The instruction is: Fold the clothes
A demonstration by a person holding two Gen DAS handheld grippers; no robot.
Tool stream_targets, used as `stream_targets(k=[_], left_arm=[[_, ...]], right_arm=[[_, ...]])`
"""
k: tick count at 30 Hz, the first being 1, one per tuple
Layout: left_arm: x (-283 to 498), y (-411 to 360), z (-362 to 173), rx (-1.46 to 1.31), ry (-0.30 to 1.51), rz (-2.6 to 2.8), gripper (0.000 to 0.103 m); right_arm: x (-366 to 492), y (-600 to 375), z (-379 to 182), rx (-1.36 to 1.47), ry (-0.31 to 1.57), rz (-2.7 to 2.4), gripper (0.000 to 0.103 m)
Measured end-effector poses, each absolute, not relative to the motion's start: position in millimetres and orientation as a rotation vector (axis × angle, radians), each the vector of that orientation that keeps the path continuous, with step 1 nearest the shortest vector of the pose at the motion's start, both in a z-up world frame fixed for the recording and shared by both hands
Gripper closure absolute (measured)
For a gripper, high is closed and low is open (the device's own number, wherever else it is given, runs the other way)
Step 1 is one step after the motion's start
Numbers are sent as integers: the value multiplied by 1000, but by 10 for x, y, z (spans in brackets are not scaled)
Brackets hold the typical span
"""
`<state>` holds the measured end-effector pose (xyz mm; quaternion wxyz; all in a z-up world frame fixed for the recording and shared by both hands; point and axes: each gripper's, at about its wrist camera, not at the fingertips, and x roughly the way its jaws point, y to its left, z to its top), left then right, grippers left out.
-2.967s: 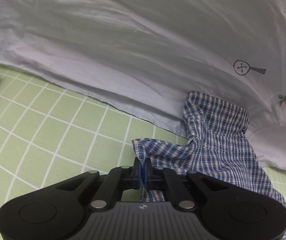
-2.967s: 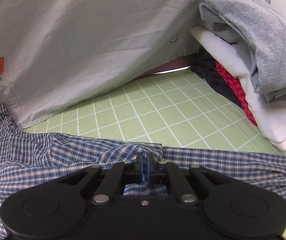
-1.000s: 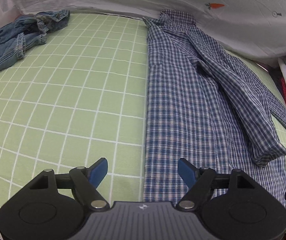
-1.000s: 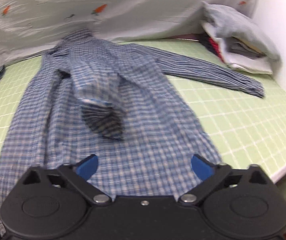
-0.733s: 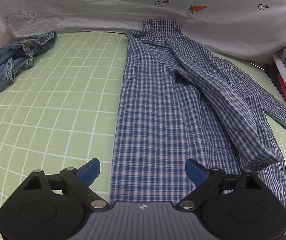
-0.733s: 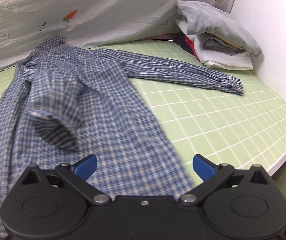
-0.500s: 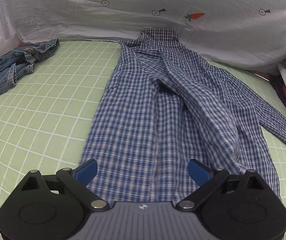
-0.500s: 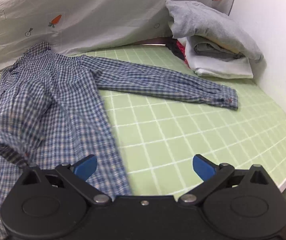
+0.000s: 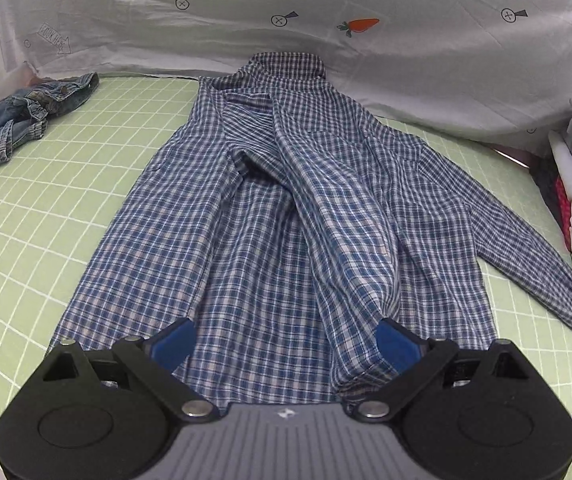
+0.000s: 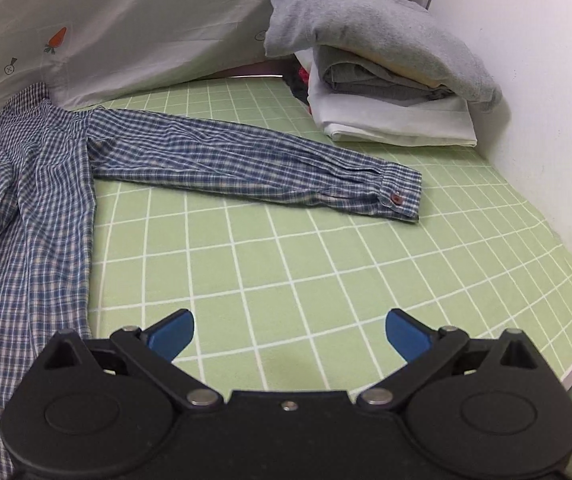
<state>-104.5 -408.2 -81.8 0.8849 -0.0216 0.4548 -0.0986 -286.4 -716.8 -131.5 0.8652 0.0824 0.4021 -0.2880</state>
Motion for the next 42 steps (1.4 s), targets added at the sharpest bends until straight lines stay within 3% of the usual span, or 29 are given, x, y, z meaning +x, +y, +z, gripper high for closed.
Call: stream_targets(k=[7,12,15,18,20,32,42], left_arm=[[-974,-4189,-819,-81,967,-225,6],[-952,-4216,-980,-124,1035,-269,17],[-945,-4233,-1069,-140,1073,-298,38],[-976,-4198,-1138,-168,1098,-333,66],[-983,-4151,-1154,-185,1102,-349,91],[-1074,-3340,-878,-431,1075,-473,96],[-1195,-2474,-1006,-539,1134,-378,95]], right_arm=[[-2916,-7313,-1364,194,856,-613,0],[-2864,-7318,-1369,203,856,-604,0],[-2828,-7266,-1374,181,863,-581,0],[-2816,-7228,-1375,178,867,-571,0],[-2806,-7193,-1374,178,866,-569,0],[-2662,-6611,-1335,162,860,-556,0],[-2537,-6011,-1309,134,878,-517,0]])
